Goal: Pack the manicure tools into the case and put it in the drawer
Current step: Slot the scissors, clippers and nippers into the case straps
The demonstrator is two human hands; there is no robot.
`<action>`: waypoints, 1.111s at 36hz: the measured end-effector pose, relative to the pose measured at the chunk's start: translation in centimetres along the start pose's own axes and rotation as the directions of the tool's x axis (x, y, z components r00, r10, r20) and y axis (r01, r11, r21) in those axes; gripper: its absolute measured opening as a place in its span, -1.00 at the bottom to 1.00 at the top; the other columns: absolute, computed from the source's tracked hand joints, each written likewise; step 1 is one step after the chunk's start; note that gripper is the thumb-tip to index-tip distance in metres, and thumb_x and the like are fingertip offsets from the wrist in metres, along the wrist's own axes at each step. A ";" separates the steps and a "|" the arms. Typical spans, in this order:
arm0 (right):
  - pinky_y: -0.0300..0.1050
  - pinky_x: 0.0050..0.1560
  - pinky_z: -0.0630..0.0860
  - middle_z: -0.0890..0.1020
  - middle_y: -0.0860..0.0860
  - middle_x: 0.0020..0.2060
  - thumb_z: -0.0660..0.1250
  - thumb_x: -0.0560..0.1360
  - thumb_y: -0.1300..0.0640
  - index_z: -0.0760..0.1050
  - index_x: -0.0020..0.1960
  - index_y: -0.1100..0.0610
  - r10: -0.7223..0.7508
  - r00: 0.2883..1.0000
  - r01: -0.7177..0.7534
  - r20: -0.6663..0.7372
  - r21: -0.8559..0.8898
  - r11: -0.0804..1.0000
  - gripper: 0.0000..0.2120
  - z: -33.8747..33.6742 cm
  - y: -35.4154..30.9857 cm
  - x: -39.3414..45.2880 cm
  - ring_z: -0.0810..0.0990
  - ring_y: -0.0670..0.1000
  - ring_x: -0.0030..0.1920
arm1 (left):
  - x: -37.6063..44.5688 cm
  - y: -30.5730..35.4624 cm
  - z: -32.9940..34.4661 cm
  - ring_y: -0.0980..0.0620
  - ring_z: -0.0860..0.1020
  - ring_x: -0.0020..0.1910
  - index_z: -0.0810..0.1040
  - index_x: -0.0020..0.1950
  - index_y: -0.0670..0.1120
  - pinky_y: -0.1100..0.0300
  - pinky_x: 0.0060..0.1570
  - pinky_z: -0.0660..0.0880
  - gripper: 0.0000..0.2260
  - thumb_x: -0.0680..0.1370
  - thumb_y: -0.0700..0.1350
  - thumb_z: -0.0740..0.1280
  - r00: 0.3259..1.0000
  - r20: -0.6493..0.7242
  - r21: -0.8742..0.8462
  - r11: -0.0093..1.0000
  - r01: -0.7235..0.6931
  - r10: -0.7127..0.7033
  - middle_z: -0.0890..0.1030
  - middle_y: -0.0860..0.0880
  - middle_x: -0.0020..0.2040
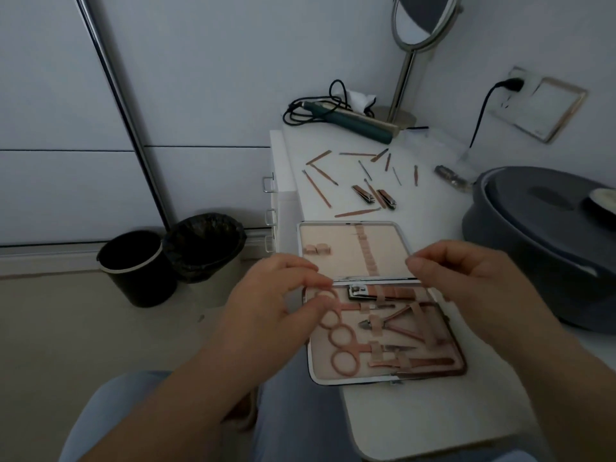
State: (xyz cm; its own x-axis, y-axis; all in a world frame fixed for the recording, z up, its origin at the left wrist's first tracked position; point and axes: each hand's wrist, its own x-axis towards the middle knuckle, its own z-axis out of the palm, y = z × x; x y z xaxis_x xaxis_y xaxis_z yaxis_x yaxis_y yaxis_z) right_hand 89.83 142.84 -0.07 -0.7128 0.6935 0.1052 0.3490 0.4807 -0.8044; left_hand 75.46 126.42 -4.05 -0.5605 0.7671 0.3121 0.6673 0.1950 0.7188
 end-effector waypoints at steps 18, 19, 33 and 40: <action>-0.21 -0.07 0.35 0.57 -0.03 0.09 0.27 0.48 0.03 0.54 0.15 0.03 -0.165 0.986 0.138 -0.002 -0.537 0.832 -0.74 6.2 0.7 16.3 0.47 -0.08 -0.04 | 2.9 -2.8 2.6 0.51 0.28 0.11 0.66 -0.22 0.04 0.56 0.16 0.14 -0.91 0.36 -0.04 0.36 0.988 -0.104 -0.038 0.993 -0.116 0.112 0.53 0.25 -0.16; -0.18 -0.03 0.38 0.57 0.01 0.11 0.26 0.49 0.04 0.53 0.17 0.04 -0.161 0.987 0.123 -0.018 -0.565 0.816 -0.73 6.1 0.8 16.9 0.50 -0.03 0.02 | 2.9 -2.9 2.7 0.52 0.28 0.11 0.65 -0.23 0.04 0.56 0.16 0.14 -0.92 0.35 -0.05 0.36 0.987 -0.117 -0.051 0.992 -0.118 0.111 0.53 0.25 -0.17; 0.13 0.34 0.17 0.37 0.07 0.36 0.09 0.55 -0.04 0.35 0.35 -0.09 -0.157 0.986 0.152 0.064 -0.739 0.656 -0.63 8.6 -0.1 21.4 0.25 0.16 0.37 | 3.1 -3.5 2.5 0.27 0.42 0.12 0.65 -0.23 0.06 0.47 0.13 0.26 -0.89 0.37 0.02 0.34 0.986 -0.126 -0.102 0.987 -0.123 0.110 0.59 0.22 -0.18; 0.10 0.29 0.21 0.37 0.04 0.36 0.05 0.55 0.07 0.29 0.38 -0.04 -0.068 0.989 0.144 0.135 -0.710 0.689 -0.60 10.8 -1.5 25.9 0.31 0.14 0.33 | 3.4 -3.9 1.7 0.23 0.46 0.05 0.64 -0.19 0.01 0.39 0.12 0.33 -0.91 0.41 -0.05 0.34 0.981 -0.091 -0.153 0.971 -0.182 0.170 0.64 0.15 -0.19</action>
State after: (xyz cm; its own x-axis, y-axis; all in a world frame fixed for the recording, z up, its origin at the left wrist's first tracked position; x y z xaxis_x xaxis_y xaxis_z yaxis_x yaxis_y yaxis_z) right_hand 64.31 154.25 -2.47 -0.8103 0.5806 0.0802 0.5698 0.8124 -0.1237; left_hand 71.73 129.32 -6.82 -0.4816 0.7301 0.4849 0.6749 -0.0441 0.7366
